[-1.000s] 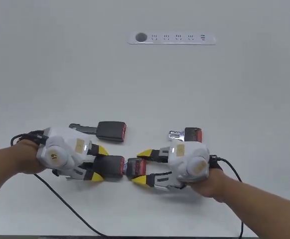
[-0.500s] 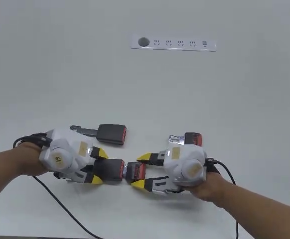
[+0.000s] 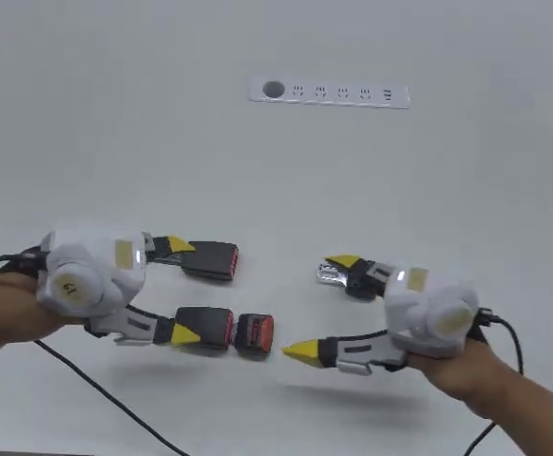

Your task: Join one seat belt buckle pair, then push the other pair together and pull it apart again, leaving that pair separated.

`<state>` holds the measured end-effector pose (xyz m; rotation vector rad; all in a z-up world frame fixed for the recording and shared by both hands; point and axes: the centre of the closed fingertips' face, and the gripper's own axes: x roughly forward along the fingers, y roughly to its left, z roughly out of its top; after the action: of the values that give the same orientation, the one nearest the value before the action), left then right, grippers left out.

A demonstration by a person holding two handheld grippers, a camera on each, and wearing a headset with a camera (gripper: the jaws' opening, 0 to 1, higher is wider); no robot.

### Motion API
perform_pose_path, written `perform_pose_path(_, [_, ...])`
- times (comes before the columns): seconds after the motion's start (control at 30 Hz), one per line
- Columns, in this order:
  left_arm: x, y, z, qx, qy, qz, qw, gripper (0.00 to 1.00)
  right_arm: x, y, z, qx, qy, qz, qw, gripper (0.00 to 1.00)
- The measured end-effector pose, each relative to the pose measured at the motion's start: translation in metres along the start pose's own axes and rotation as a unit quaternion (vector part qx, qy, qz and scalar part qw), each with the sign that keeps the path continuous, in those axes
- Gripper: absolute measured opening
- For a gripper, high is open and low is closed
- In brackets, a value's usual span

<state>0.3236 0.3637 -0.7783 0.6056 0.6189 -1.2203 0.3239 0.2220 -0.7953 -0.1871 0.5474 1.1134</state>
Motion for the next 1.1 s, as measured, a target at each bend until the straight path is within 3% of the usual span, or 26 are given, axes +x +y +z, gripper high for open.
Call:
perform_pose_path(0.13, [0.005,0.03,0.006,0.011,0.004,0.012,0.9999,0.7,-0.019,-0.031,-0.004,-0.013,0.007,-0.021,0.9997,0.78])
perform_pose_path(0.2, [0.009,0.036,0.009,0.01,0.002,0.007,0.9999,0.68,-0.024,-0.045,-0.006,-0.013,0.009,-0.028,0.9995,0.77])
perform_pose_path(0.23, [0.012,0.038,0.008,0.014,0.008,0.001,0.9999,0.64,-0.026,-0.05,-0.009,-0.008,0.015,-0.023,0.9996,0.74])
perform_pose_path(0.27, [0.016,0.038,0.001,0.043,0.028,-0.016,0.9986,0.62,-0.026,-0.052,-0.012,-0.013,0.023,-0.02,0.9995,0.68])
perform_pose_path(0.3, [0.02,0.037,-0.002,0.039,0.032,-0.027,0.9983,0.62,-0.027,-0.055,-0.016,-0.038,0.037,-0.013,0.9985,0.65])
perform_pose_path(0.4, [0.033,0.046,-0.011,0.037,0.041,-0.041,0.9976,0.64,-0.024,-0.065,-0.021,-0.02,0.039,-0.011,0.999,0.66])
perform_pose_path(0.5, [0.041,0.05,-0.016,0.021,0.036,-0.052,0.9978,0.64,-0.022,-0.066,-0.027,-0.012,0.047,-0.003,0.9988,0.67])
perform_pose_path(0.63, [0.052,0.045,-0.034,0.016,0.053,-0.086,0.9948,0.65,-0.018,-0.071,-0.045,-0.003,0.067,0.006,0.9977,0.68])
perform_pose_path(0.7, [0.056,0.046,-0.041,0.021,0.058,-0.084,0.9945,0.65,-0.014,-0.072,-0.05,0.016,0.07,0.01,0.9973,0.72])
perform_pose_path(0.83, [0.061,0.048,-0.05,0.016,0.061,-0.086,0.9943,0.64,-0.009,-0.074,-0.056,0.006,0.079,0.022,0.9966,0.72])
perform_pose_path(0.87, [0.061,0.047,-0.053,0.02,0.065,-0.09,0.9936,0.63,-0.008,-0.075,-0.057,0.007,0.08,0.025,0.9965,0.72])
perform_pose_path(0.9, [0.061,0.046,-0.056,0.044,0.077,-0.096,0.9914,0.6,-0.007,-0.074,-0.056,0.006,0.081,0.028,0.9963,0.72])
perform_pose_path(0.97, [0.065,0.045,-0.049,0.03,0.054,-0.094,0.9936,0.59,-0.005,-0.072,-0.057,-0.004,0.086,0.036,0.9956,0.69])
perform_pose_path(1.0, [0.065,0.048,-0.052,0.025,0.061,-0.088,0.9939,0.58,-0.004,-0.069,-0.058,-0.003,0.092,0.044,0.9948,0.68])
perform_pose_path(1.1, [0.066,0.05,-0.05,0.028,0.053,-0.091,0.9941,0.55,-0.003,-0.068,-0.063,-0.021,0.106,0.053,0.9927,0.66])
